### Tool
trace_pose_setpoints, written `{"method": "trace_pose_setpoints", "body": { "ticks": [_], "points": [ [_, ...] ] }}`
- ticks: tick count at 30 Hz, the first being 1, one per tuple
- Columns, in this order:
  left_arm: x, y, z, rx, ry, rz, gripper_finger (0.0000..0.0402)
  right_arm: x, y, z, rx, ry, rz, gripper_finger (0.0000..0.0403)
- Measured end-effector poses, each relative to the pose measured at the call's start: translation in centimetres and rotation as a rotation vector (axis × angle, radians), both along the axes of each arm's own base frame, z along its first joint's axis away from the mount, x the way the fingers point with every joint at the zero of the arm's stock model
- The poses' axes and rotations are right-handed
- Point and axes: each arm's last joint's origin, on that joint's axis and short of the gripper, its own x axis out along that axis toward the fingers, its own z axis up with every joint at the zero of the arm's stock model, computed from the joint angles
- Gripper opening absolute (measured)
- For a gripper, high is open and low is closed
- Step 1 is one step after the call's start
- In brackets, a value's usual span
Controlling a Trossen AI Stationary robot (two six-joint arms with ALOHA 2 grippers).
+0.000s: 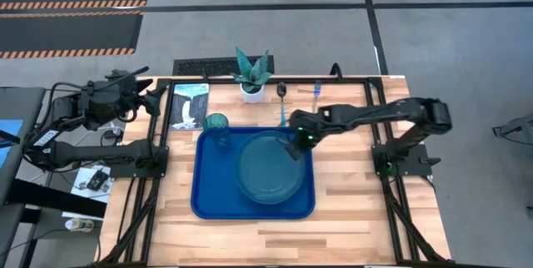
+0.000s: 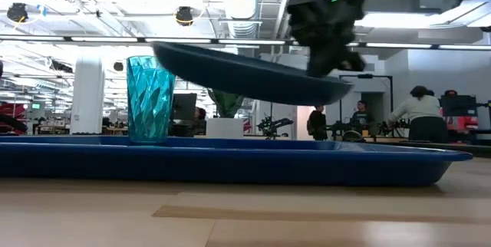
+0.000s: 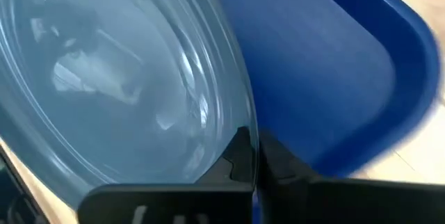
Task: Pick and place plate/cup/fork/spoon on tray
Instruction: Put the blue plate on the blue tray on the bottom of the blue glass
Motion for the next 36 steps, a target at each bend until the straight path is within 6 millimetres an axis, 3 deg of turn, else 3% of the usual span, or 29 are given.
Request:
{"method": "trace_pose_setpoints", "body": {
  "ticks": [8, 16, 22, 36],
  "points": [
    [0.0, 0.0, 0.0, -0.001, -0.001, -0.001, 0.0261, 5.1, 0.0, -1.7, 0.021, 0.022, 0.085, 0.0010],
    [0.0, 0.0, 0.0, 0.001, 0.002, -0.002, 0.0261, 7.9, -0.1, -3.7, 0.013, 0.042, 0.112, 0.0013],
    [0.0, 0.0, 0.0, 0.002, 0.004, -0.003, 0.0261, 9.1, -0.3, -4.4, 0.019, 0.040, 0.144, 0.0021],
    [0.0, 0.0, 0.0, 0.001, 0.003, -0.003, 0.0261, 9.3, -0.4, -3.9, -0.001, -0.004, 0.169, 0.0123]
  ]
}}
